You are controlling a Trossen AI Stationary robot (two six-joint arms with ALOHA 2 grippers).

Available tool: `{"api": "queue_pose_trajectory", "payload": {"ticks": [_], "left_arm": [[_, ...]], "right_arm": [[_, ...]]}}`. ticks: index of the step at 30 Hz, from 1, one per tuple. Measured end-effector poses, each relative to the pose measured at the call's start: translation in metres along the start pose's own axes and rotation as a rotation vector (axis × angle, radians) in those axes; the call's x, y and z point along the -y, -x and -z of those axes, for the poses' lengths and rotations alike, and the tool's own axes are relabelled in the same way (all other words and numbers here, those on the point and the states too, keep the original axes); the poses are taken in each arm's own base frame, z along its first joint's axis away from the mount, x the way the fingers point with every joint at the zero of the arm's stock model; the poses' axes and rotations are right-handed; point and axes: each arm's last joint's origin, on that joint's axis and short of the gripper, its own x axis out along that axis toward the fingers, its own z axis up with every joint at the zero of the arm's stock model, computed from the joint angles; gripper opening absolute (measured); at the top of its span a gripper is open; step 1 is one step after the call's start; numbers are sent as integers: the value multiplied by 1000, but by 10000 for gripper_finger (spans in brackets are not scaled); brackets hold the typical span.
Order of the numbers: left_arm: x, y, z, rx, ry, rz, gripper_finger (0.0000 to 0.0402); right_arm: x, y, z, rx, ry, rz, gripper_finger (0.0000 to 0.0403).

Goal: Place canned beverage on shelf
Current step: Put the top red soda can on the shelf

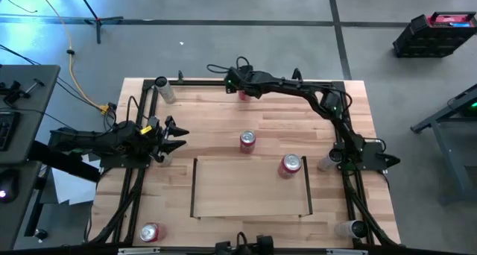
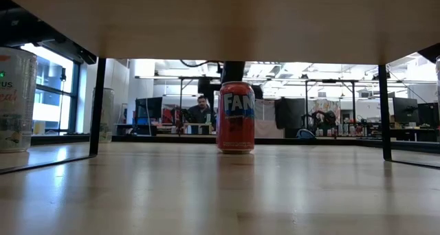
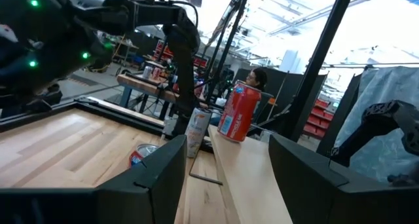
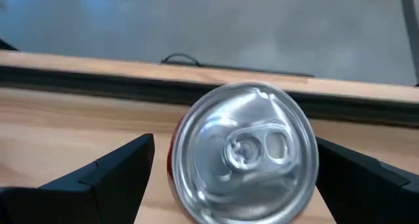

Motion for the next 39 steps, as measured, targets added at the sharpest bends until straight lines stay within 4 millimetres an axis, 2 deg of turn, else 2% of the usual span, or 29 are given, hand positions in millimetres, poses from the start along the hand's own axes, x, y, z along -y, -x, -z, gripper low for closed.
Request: {"api": "queue_pose_trajectory", "payload": {"ticks": [12, 17, 27, 31, 35, 39], "left_arm": [[0, 0, 0, 0, 0, 0, 209], [0, 0, 0, 0, 0, 0, 209], [0, 0, 0, -1, 9, 0, 209], [0, 0, 0, -1, 10, 0, 209], [0, 0, 1, -4, 46, -1, 209], [-1, 0, 2, -13, 114, -5, 209]], "right_arm": [[0, -8, 7, 34, -112, 51, 373], [-4, -3, 10, 77, -113, 66, 371], [-4, -5, 12, 70, -118, 66, 291], [-6, -4, 12, 72, -90, 59, 288], [-8, 4, 5, 62, 0, 41, 287], [-12, 28, -11, 64, 76, -7, 287]]}}
